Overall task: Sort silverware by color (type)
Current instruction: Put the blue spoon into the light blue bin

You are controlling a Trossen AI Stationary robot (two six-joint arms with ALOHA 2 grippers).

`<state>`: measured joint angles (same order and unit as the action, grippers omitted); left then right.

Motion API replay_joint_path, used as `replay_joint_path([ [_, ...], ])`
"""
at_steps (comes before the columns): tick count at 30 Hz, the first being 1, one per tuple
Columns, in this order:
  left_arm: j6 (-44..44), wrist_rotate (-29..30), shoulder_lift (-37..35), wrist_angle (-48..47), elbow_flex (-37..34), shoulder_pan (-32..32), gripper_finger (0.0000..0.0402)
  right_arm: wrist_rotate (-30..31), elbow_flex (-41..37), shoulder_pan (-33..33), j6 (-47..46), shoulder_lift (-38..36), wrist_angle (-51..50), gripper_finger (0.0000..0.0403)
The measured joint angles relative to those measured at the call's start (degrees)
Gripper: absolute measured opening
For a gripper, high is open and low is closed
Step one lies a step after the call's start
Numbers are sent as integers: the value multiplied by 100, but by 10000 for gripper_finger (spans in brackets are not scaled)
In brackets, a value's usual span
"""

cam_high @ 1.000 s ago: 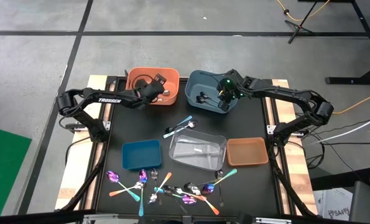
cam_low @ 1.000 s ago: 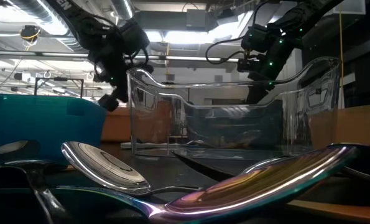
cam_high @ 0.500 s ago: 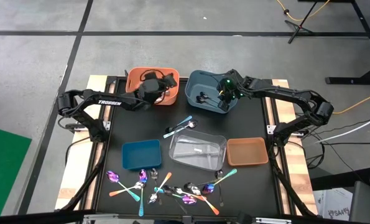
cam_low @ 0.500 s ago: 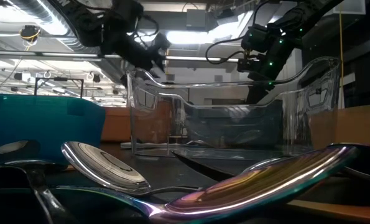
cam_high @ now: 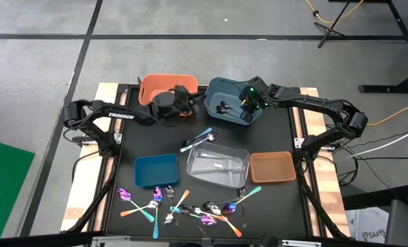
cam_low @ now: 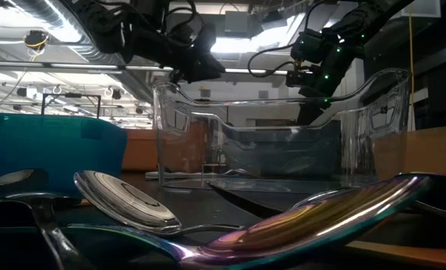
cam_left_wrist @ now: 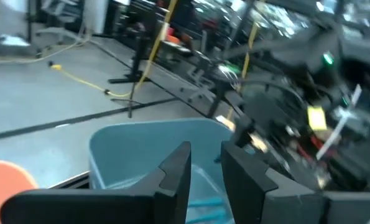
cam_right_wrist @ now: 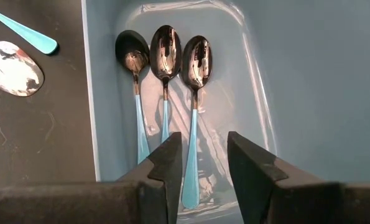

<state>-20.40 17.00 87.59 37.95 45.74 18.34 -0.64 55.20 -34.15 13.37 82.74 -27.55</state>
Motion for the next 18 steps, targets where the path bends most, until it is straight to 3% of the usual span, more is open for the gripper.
replay_joint_path([
  [9,727,-193,2,-716,0,-257,82,-1,0,0,0,0,4,117],
  [18,2009,-190,2,-1375,0,-458,82,-1,-2,1,0,0,4,117],
])
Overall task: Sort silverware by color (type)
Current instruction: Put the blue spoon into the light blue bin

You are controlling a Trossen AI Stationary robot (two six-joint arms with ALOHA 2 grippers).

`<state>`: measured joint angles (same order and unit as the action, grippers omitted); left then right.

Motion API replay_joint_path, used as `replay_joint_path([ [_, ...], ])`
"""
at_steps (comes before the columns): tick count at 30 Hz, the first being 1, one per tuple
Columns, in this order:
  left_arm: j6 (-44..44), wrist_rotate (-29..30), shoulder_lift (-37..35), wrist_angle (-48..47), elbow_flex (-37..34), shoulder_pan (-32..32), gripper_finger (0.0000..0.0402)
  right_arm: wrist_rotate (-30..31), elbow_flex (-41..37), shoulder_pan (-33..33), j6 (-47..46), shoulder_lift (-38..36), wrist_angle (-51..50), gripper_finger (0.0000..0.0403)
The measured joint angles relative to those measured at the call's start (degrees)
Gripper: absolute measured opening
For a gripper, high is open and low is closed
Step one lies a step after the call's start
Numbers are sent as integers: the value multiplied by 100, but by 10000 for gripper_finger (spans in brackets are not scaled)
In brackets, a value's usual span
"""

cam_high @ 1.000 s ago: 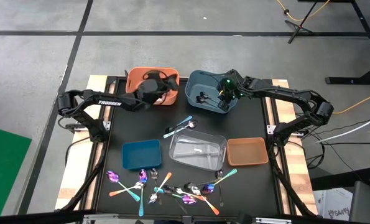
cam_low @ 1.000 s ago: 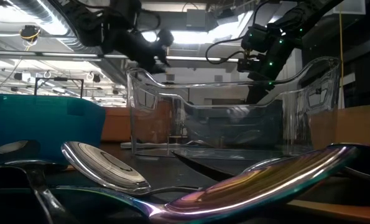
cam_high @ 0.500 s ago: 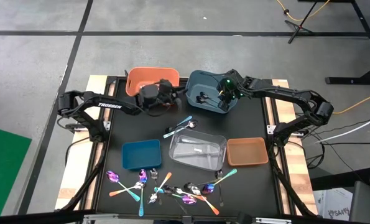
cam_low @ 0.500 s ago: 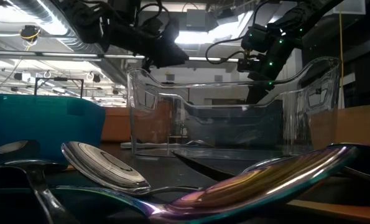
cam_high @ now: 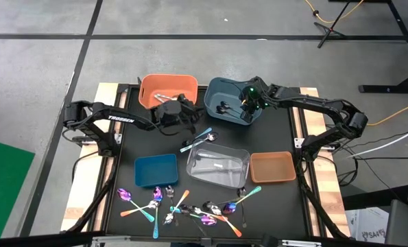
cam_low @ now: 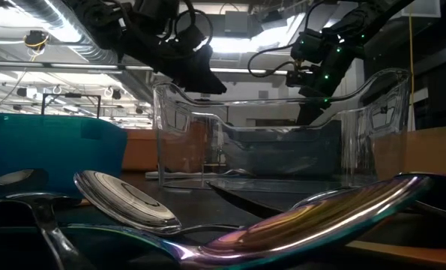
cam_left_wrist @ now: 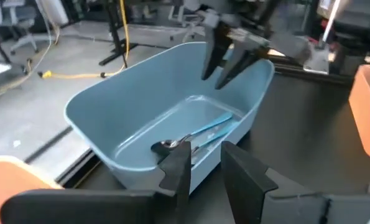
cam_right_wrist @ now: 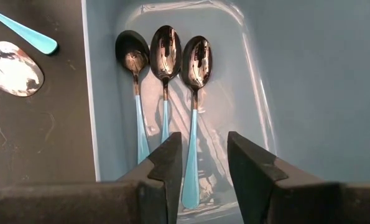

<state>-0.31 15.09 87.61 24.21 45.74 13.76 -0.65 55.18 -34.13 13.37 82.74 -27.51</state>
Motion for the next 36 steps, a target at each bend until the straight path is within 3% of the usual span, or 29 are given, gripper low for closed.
replay_joint_path([
  [6,267,0,0,-36,0,-73,82,-149,0,3,-1,0,177,117],
  [16,259,0,-20,-36,0,-68,82,-1759,0,110,42,2,1447,117],
  [23,481,2,-617,-369,2,-82,82,-1779,0,919,54,2,2686,117],
  [36,698,42,-2472,-2431,2,-346,82,-1647,197,1897,199,44,3944,117],
])
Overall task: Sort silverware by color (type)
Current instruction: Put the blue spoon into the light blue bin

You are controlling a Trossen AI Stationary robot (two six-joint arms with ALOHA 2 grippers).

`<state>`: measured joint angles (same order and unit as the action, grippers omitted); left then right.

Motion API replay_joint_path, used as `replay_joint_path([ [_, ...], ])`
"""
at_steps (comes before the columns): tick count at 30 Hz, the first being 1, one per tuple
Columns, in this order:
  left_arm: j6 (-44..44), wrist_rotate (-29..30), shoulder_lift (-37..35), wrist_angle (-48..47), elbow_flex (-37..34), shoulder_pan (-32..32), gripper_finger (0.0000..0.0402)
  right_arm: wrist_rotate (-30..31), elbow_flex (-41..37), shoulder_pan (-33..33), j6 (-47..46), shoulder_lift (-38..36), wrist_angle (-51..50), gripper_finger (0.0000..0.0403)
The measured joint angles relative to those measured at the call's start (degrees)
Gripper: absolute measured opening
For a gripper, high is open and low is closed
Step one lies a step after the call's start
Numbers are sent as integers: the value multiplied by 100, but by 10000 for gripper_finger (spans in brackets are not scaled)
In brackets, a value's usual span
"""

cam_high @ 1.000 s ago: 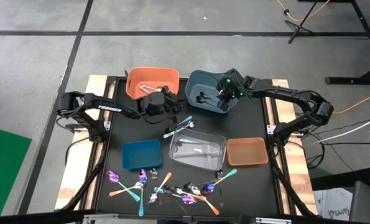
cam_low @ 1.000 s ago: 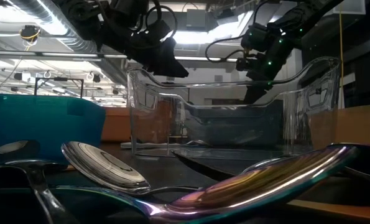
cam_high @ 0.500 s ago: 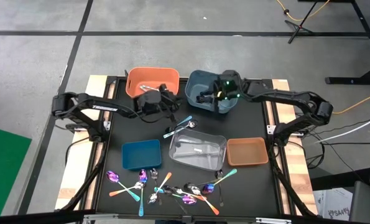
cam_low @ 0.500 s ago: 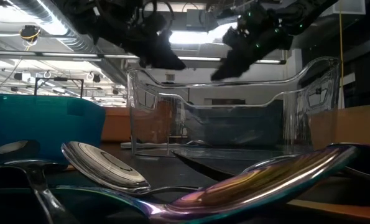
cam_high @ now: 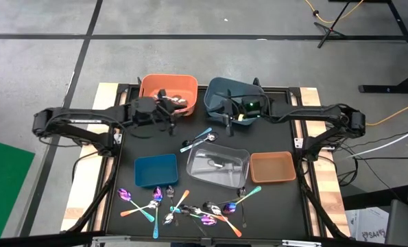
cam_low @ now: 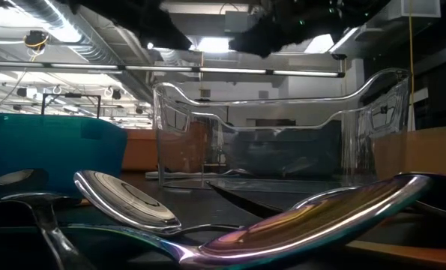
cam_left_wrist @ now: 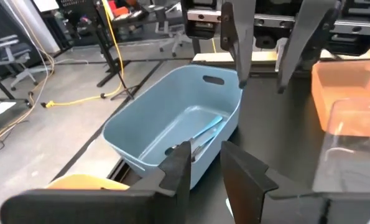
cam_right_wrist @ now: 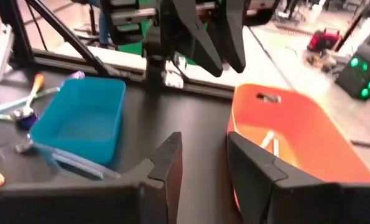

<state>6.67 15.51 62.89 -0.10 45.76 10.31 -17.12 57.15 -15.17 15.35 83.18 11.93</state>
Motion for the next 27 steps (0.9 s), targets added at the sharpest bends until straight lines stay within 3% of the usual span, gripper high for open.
replay_joint_path([
  [13,-342,44,-1531,-2066,-2,-37,82,0,1323,239,339,1004,-1105,117],
  [21,-462,44,-1796,-2197,-4,-37,82,10,1405,239,735,1745,-1574,117],
  [27,-467,44,-1782,-2200,-4,-37,82,514,1405,234,791,2098,-1643,117],
])
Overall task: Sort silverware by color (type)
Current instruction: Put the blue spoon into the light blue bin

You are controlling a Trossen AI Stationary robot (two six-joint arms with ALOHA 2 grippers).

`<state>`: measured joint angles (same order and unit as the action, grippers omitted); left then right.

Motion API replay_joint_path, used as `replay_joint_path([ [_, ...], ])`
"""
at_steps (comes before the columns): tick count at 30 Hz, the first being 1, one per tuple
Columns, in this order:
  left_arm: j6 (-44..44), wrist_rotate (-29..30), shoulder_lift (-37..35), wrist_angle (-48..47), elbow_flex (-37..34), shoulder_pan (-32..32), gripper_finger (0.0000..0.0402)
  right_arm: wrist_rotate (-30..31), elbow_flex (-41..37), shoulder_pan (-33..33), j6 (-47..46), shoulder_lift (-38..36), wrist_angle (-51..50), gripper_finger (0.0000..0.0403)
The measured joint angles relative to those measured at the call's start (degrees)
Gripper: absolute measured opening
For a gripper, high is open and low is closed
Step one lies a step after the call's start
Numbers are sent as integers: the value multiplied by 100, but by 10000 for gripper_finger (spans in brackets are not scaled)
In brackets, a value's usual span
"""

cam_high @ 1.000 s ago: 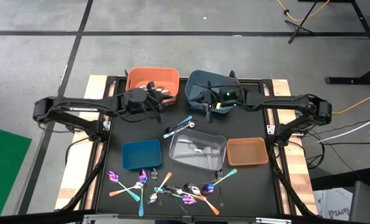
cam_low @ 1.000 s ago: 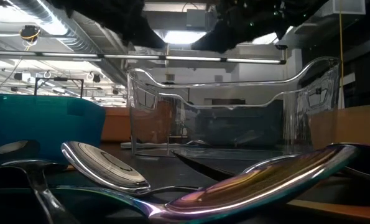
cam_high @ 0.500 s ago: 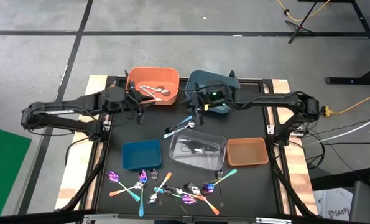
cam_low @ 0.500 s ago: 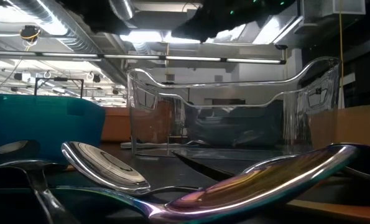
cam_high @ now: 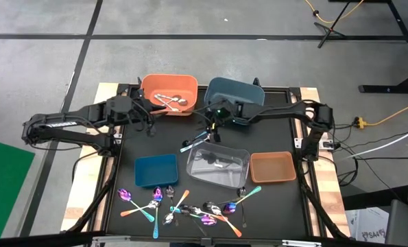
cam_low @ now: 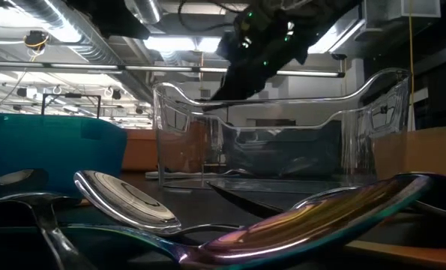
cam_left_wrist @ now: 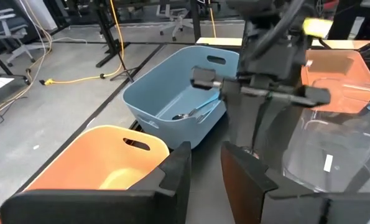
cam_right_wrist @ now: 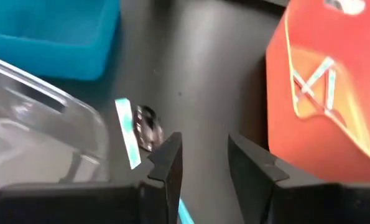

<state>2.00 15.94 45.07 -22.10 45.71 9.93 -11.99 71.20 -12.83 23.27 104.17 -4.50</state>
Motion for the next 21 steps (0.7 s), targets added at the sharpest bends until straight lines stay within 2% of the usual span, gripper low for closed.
replay_joint_path([
  [8,-41,-10,31,-2,0,0,82,-17,2,-140,156,386,-187,117],
  [17,-45,-24,29,-1,0,0,82,-117,4,-439,551,456,-511,117],
  [21,-46,-24,29,-1,0,0,82,-410,4,-571,816,456,-653,117],
])
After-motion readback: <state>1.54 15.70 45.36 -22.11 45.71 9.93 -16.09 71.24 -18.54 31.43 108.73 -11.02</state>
